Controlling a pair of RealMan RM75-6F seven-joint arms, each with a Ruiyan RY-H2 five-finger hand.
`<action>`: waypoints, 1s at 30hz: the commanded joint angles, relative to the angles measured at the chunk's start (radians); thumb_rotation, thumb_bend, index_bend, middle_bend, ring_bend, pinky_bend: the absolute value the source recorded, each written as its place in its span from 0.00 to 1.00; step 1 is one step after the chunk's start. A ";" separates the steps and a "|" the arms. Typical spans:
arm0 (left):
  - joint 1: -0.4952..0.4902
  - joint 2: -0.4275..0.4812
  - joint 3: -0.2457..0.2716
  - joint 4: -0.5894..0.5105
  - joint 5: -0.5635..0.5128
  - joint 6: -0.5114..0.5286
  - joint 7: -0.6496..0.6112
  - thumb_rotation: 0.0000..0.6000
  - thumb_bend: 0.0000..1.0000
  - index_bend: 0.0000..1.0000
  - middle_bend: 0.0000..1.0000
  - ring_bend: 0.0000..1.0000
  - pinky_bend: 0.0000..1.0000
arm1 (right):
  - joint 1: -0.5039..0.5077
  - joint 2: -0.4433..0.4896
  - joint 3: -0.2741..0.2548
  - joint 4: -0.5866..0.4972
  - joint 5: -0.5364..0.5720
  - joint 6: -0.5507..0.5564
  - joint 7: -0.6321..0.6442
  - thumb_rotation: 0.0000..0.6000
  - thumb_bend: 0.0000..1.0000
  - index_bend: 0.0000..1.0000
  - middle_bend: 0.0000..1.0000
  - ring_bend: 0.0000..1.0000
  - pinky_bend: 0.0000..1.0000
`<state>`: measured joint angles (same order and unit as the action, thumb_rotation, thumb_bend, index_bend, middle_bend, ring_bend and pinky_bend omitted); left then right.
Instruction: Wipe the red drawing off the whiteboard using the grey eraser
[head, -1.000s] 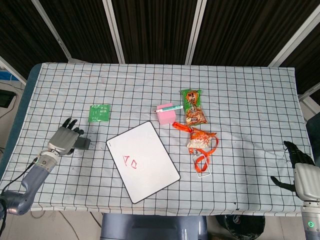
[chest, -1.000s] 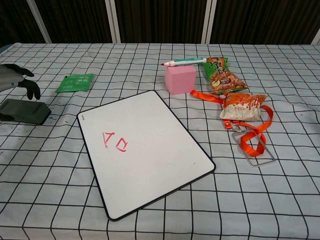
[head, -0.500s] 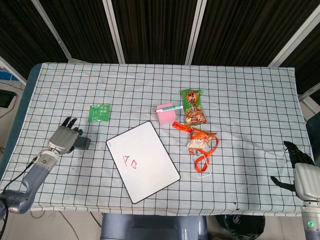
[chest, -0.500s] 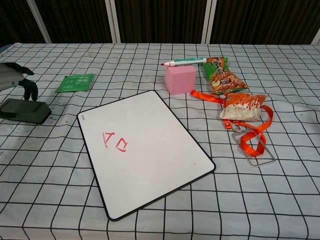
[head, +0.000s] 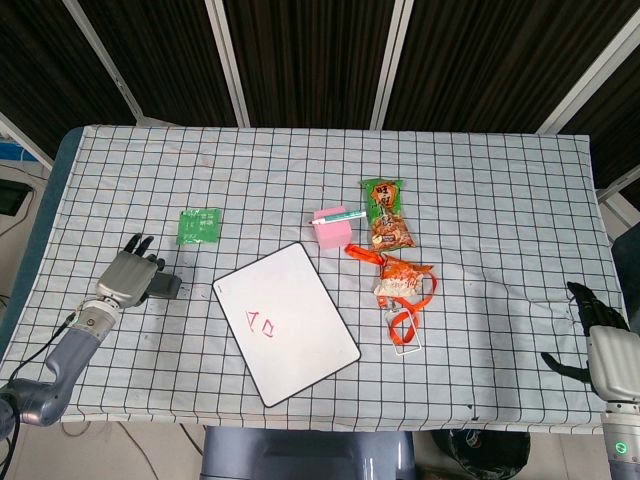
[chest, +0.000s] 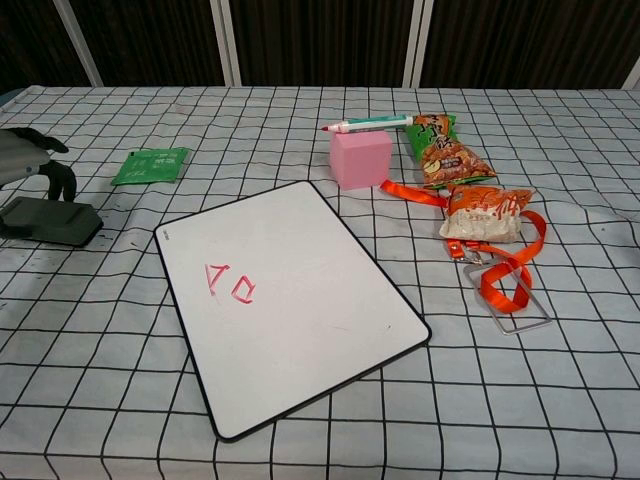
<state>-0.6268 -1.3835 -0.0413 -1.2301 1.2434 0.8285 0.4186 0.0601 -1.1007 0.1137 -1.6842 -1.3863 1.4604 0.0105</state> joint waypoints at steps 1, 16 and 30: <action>-0.001 -0.001 0.003 0.002 -0.002 -0.005 0.000 1.00 0.25 0.35 0.37 0.00 0.00 | 0.000 0.000 0.000 0.000 0.001 -0.001 0.000 1.00 0.20 0.05 0.12 0.20 0.21; -0.004 0.024 -0.001 -0.034 0.025 0.030 -0.026 1.00 0.30 0.41 0.42 0.00 0.00 | 0.000 0.002 0.000 -0.003 0.002 -0.002 0.001 1.00 0.20 0.05 0.12 0.20 0.21; -0.084 0.094 -0.070 -0.311 0.009 0.066 0.150 1.00 0.31 0.41 0.42 0.00 0.00 | -0.001 0.006 -0.001 -0.003 -0.002 -0.001 0.015 1.00 0.19 0.05 0.12 0.20 0.21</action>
<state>-0.6787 -1.2880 -0.0918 -1.4918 1.2765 0.9045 0.5095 0.0591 -1.0953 0.1127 -1.6872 -1.3882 1.4591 0.0250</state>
